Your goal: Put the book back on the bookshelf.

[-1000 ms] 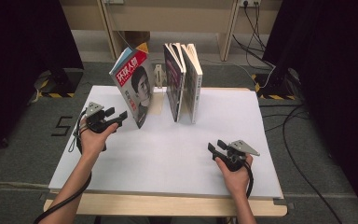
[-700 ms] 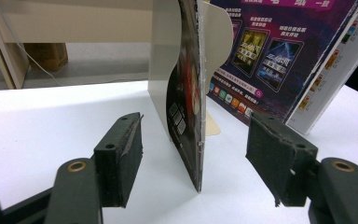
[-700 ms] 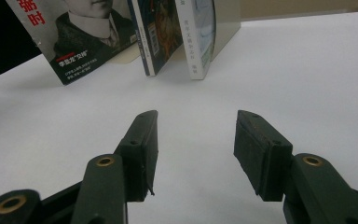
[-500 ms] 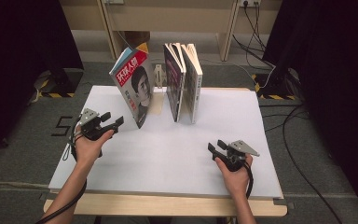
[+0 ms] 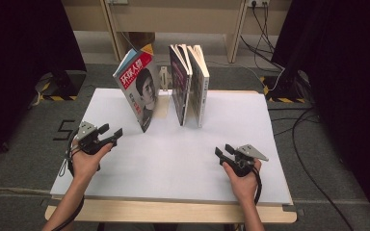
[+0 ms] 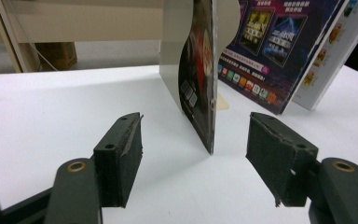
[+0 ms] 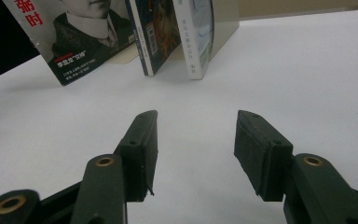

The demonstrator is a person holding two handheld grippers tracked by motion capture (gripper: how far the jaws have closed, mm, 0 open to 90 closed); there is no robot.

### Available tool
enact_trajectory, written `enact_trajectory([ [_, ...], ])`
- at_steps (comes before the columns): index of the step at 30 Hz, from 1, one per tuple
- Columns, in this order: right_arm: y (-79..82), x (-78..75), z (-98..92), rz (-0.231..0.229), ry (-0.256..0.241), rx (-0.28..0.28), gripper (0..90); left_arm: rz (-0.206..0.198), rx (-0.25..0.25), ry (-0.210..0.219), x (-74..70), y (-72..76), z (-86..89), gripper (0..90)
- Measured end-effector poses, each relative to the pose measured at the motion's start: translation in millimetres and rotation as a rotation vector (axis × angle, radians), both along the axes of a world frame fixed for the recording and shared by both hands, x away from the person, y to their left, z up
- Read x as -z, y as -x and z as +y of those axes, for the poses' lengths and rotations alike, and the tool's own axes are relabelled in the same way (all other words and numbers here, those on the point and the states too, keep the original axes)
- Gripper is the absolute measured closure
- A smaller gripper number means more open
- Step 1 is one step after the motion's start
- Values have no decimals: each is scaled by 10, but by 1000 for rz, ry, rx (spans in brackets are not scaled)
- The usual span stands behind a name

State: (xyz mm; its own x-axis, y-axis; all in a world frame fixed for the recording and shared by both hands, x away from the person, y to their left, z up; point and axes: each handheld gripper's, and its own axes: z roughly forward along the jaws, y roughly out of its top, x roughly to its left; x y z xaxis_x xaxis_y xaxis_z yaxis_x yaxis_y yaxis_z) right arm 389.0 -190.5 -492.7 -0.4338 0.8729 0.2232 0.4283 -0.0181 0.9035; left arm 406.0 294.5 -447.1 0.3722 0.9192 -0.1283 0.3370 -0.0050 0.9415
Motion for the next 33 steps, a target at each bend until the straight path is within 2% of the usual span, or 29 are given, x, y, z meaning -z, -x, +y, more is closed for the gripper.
enact_trajectory([
  [4,3,1,-2,-7,-3,2,497,-16,-5,-7,87,137,20,356],
  [10,6,-1,5,-3,3,3,497,-27,-5,-20,162,245,71,357],
  [20,8,0,3,-12,4,6,495,-7,-4,-38,350,340,103,358],
  [26,10,-2,13,-7,8,5,494,24,-17,-51,505,374,142,359],
  [33,12,-1,23,-17,23,2,484,5,-34,-25,515,393,161,358],
])
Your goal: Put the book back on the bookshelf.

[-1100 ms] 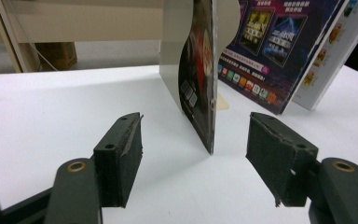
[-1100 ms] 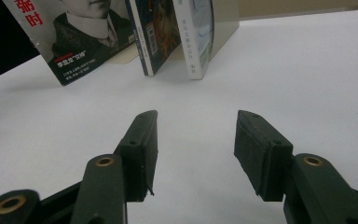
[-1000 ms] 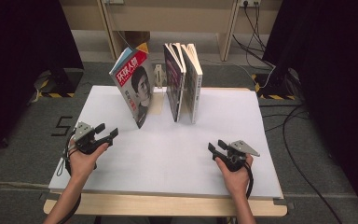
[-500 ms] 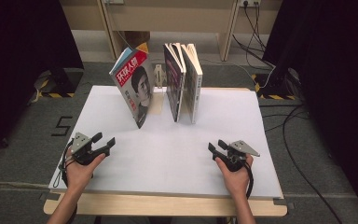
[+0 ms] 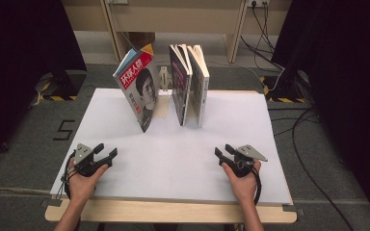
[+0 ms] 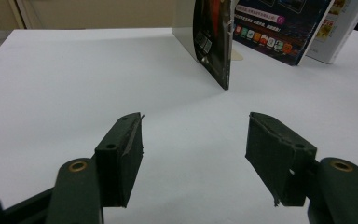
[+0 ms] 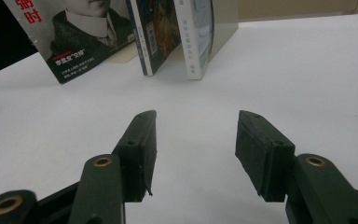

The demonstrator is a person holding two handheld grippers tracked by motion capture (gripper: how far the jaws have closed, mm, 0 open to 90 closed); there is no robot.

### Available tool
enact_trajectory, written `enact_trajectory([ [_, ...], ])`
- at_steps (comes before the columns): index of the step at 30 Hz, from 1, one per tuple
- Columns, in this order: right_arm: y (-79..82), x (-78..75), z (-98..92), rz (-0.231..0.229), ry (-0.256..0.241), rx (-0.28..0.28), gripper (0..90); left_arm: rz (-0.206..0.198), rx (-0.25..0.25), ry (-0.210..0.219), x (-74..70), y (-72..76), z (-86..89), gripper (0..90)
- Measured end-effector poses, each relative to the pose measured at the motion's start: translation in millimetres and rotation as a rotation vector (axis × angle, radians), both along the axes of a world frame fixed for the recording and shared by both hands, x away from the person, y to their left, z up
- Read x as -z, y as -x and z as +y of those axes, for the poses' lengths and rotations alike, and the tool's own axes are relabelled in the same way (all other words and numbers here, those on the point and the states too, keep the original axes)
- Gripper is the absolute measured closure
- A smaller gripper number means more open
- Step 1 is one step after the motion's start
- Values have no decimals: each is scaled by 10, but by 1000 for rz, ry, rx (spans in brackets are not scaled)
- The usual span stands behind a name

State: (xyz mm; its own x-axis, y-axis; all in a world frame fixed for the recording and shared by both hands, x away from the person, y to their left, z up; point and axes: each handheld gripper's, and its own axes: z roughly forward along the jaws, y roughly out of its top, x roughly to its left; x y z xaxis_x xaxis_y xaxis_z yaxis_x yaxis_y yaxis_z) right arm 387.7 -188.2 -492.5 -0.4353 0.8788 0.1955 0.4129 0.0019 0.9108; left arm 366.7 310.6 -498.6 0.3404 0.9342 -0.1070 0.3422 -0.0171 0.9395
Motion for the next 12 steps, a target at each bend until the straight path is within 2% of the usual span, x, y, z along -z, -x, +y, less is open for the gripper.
enact_trajectory([
  [4,5,-1,13,-6,12,1,477,-8,-9,2,1,16,7,357],
  [5,8,-3,23,-7,19,0,467,-15,-11,22,7,15,14,356],
  [8,8,-2,25,-9,23,2,458,-14,-20,40,8,18,38,348],
  [10,11,-4,28,-6,25,-5,434,-20,-33,67,13,25,62,347],
  [12,7,-3,35,-7,29,-9,417,-28,-30,68,14,32,66,357],
])
